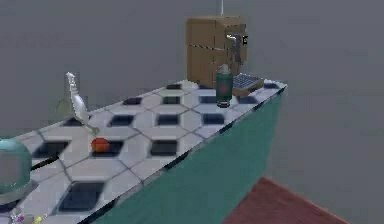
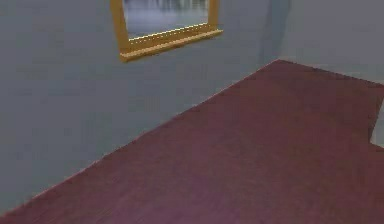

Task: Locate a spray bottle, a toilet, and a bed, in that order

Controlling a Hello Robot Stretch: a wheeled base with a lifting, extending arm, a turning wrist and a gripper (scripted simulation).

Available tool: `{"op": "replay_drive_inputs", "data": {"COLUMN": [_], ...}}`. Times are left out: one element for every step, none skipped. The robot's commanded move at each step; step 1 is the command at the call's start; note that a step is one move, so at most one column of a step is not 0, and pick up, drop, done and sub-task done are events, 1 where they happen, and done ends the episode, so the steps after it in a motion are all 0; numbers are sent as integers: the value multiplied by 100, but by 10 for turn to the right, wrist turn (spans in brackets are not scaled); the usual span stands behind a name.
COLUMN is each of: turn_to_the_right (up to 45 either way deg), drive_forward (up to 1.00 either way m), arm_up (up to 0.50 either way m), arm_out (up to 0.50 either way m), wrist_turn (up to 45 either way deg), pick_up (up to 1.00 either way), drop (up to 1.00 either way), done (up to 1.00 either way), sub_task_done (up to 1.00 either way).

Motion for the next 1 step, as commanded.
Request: {"op": "replay_drive_inputs", "data": {"turn_to_the_right": [-300], "drive_forward": [0], "arm_up": [0], "arm_out": [0], "wrist_turn": [0], "pick_up": [0], "drop": [0], "done": [0], "sub_task_done": [0]}}
